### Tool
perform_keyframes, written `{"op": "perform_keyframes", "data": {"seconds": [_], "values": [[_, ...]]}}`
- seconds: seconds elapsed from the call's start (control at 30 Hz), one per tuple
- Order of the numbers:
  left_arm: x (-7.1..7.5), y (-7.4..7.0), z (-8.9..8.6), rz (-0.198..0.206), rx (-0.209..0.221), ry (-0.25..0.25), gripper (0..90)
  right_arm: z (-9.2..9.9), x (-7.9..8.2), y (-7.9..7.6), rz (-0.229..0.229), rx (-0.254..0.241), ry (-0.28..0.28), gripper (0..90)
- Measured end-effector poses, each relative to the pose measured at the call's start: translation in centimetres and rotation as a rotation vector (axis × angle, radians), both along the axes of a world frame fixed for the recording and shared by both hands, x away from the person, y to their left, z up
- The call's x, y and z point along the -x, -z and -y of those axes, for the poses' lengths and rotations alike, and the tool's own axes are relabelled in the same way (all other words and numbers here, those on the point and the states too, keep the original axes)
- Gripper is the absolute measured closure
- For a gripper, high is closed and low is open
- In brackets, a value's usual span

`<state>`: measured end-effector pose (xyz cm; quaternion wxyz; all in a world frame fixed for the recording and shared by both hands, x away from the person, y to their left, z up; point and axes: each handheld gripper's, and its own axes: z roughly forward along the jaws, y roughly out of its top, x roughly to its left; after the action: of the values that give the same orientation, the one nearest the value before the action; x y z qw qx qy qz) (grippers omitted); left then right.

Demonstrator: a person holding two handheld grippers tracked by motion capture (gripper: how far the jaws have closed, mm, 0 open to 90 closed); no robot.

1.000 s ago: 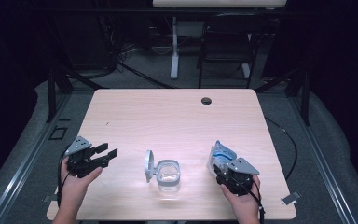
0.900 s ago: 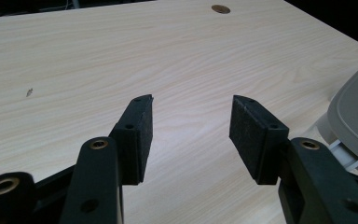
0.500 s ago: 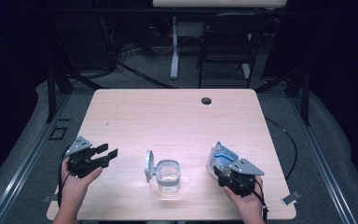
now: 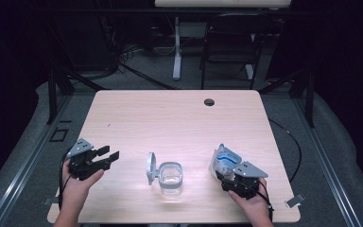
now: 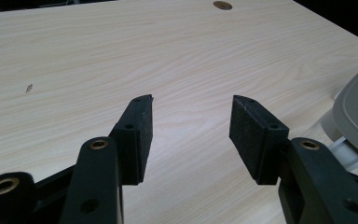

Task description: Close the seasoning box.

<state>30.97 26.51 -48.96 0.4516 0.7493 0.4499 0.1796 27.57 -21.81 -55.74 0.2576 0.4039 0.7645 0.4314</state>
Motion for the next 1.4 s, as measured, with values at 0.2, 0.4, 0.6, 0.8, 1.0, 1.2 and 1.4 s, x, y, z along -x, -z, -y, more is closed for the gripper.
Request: {"op": "perform_keyframes", "data": {"seconds": [0.2, 0.4, 0.6, 0.8, 1.0, 1.2, 1.4], "values": [[0.0, 0.1, -0.1, -0.002, -0.001, -0.003, 49.6, 0.2, -0.4, 0.8, -0.022, 0.017, -0.026, 38.4], [-0.1, 0.1, 0.0, -0.001, 0.000, -0.007, 49.6, 0.4, -0.7, 1.0, -0.032, 0.012, -0.045, 38.3], [-0.1, 0.1, 0.0, -0.001, -0.003, -0.009, 49.6, 0.3, -0.9, 1.3, -0.031, 0.019, -0.043, 38.3], [-0.1, 0.2, 0.0, -0.004, -0.005, -0.008, 49.5, -0.2, -1.0, 1.7, -0.027, 0.032, -0.023, 38.2], [-0.1, 0.2, 0.0, -0.002, -0.003, -0.011, 49.5, -0.3, -1.3, 2.2, -0.032, 0.033, -0.013, 38.1], [-0.1, 0.2, 0.0, -0.002, -0.004, -0.009, 49.5, -0.5, -1.4, 2.4, -0.030, 0.036, -0.008, 38.1], [-0.1, 0.2, 0.0, -0.003, -0.003, -0.010, 49.5, -0.6, -1.5, 2.7, -0.030, 0.036, -0.002, 38.2]]}}
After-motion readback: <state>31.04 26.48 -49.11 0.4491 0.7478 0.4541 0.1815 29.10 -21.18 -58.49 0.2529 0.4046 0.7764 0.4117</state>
